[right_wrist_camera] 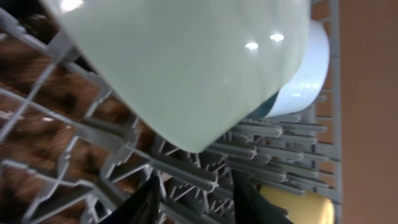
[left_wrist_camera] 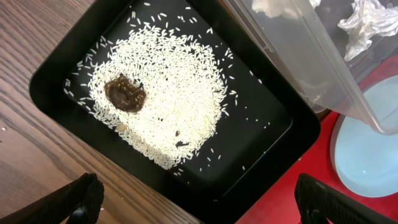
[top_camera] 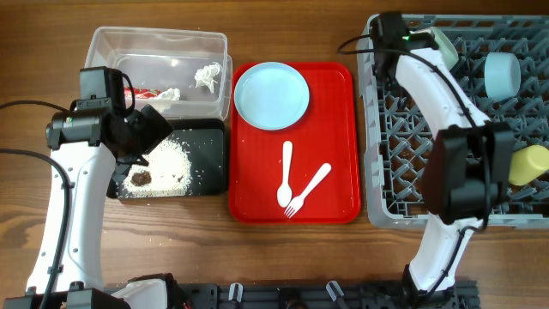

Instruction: Sort waste into correct bins and load items into the dishwasher rack

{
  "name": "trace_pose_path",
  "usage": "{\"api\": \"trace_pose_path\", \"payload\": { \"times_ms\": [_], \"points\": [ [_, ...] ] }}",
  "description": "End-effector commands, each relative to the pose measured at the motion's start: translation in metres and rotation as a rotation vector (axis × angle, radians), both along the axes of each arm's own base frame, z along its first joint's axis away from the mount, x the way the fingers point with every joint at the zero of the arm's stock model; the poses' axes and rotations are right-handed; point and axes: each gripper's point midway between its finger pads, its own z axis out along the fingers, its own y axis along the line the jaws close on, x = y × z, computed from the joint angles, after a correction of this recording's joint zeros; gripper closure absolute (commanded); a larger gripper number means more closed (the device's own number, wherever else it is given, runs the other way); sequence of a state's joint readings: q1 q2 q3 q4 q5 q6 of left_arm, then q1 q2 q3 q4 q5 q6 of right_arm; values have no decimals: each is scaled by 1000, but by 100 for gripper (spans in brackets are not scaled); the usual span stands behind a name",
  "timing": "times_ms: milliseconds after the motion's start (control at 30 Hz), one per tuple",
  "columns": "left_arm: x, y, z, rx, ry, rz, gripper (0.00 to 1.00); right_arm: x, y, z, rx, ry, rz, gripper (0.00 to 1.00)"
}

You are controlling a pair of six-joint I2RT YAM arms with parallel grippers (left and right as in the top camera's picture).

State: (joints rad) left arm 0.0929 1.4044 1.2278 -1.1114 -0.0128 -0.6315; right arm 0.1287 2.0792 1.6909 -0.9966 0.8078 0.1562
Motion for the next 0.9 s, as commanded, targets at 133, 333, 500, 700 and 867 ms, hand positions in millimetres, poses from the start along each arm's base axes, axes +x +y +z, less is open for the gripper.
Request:
{"api": "trace_pose_path", "payload": {
  "times_ms": [133,333,500,700,867],
  "points": [
    [0,1,0,-5,-2,9,0,2,58,101,372,-200,275,40],
    [0,1,0,-5,-2,9,0,11,89,121,516,-278,400,78],
    [0,1,0,-5,-2,9,0,24,93,95,466,-171,521,96],
    [0,1,0,-5,-2,9,0,39,75,54,350,-75,484,94],
    [0,1,0,-5,-2,9,0,56,73,33,318,-59,508,96]
  ]
}}
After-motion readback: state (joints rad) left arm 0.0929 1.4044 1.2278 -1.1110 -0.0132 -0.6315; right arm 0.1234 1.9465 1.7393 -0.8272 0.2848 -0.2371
